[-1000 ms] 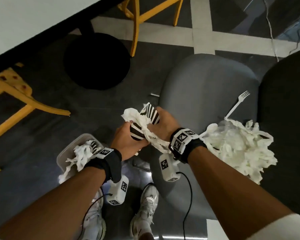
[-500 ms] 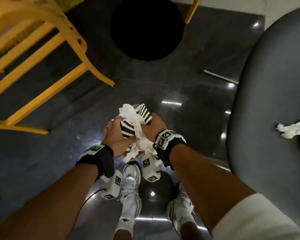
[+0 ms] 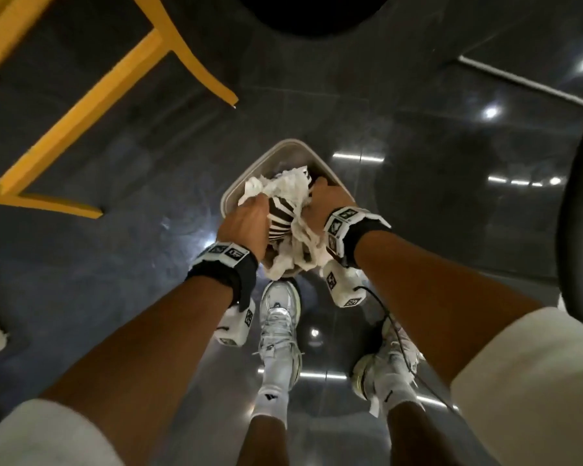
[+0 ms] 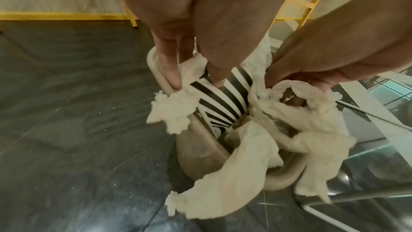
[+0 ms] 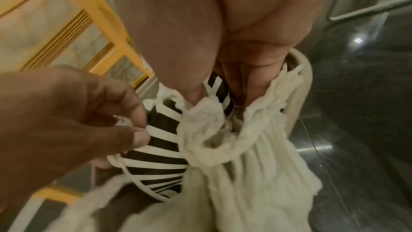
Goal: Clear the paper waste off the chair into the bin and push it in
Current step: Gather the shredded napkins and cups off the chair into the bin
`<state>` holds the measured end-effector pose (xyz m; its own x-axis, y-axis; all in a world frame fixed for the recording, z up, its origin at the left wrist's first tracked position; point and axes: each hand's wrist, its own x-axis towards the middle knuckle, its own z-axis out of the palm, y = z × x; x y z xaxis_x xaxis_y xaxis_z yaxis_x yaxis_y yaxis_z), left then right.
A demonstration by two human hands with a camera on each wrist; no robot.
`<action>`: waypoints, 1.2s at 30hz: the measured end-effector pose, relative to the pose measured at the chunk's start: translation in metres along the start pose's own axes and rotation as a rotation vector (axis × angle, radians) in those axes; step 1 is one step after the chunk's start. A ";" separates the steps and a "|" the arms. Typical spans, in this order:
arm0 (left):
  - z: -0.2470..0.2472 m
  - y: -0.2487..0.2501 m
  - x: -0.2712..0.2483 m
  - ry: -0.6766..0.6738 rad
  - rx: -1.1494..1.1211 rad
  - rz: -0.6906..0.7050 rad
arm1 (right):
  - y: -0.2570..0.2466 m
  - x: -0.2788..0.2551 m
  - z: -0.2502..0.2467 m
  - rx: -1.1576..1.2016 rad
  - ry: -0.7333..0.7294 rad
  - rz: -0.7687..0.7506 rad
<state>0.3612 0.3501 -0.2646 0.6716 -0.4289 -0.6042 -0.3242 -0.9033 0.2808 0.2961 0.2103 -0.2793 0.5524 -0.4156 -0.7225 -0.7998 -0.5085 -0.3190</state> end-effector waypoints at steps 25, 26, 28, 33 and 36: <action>-0.044 0.403 -0.089 -0.146 -0.073 0.677 | 0.232 -0.162 -0.334 0.506 0.394 0.132; -0.036 0.424 -0.097 -0.188 -0.040 0.722 | 0.254 -0.167 -0.347 0.498 0.416 0.174; -0.018 0.460 -0.114 -0.248 0.040 0.798 | 0.300 -0.177 -0.366 0.473 0.444 0.252; 0.034 0.512 -0.137 -0.255 0.239 0.800 | 0.384 -0.197 -0.397 0.369 0.487 0.353; 0.052 0.526 -0.137 -0.187 0.298 0.733 | 0.413 -0.192 -0.411 0.338 0.517 0.408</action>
<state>0.0640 -0.0654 -0.0728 0.1055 -0.8787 -0.4656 -0.8196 -0.3419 0.4597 -0.0443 -0.2298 -0.0204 0.1689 -0.8664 -0.4700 -0.9479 -0.0121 -0.3184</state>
